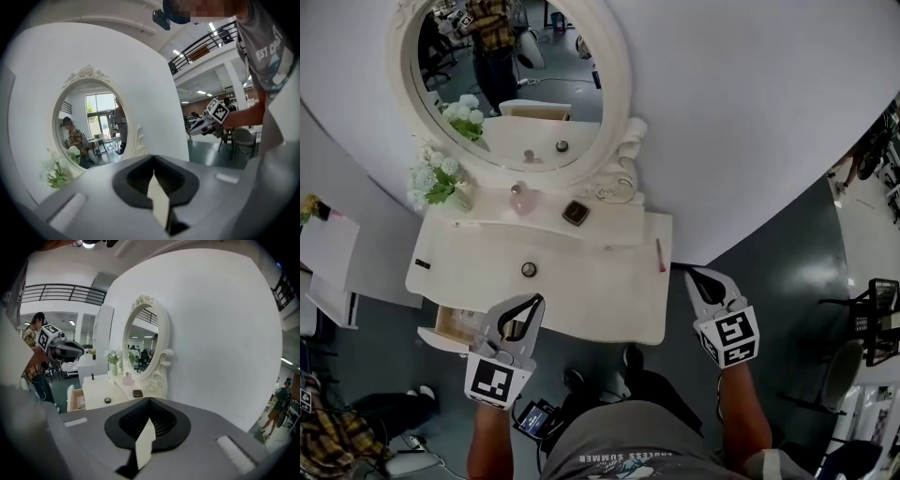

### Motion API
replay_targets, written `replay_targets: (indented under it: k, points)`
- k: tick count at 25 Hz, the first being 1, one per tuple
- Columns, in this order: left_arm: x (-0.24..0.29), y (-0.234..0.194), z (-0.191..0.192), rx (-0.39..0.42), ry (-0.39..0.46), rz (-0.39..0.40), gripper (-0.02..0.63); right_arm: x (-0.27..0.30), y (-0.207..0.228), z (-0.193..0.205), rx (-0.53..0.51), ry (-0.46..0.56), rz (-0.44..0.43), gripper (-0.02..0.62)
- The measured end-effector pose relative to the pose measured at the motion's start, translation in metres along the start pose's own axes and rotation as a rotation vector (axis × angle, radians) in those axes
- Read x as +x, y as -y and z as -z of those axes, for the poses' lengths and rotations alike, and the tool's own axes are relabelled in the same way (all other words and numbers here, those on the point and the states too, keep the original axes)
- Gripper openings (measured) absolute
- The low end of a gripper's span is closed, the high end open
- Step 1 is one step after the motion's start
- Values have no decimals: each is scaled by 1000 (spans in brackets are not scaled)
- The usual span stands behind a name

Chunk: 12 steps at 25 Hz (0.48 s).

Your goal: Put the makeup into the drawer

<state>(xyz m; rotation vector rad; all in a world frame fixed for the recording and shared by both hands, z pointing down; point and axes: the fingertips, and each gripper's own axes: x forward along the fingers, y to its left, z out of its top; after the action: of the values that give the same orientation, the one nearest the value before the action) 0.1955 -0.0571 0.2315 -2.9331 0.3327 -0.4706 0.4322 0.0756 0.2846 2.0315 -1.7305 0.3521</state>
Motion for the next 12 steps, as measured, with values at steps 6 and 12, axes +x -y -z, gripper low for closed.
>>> replay_targets:
  k: [6,12]
  points:
    - [47,5,23,-33,-53,-9,2,53,24,41,6,-56,-53,2]
    - [81,8,54,-66,-106,-20,2,103,39,90,11,-117,-84,3]
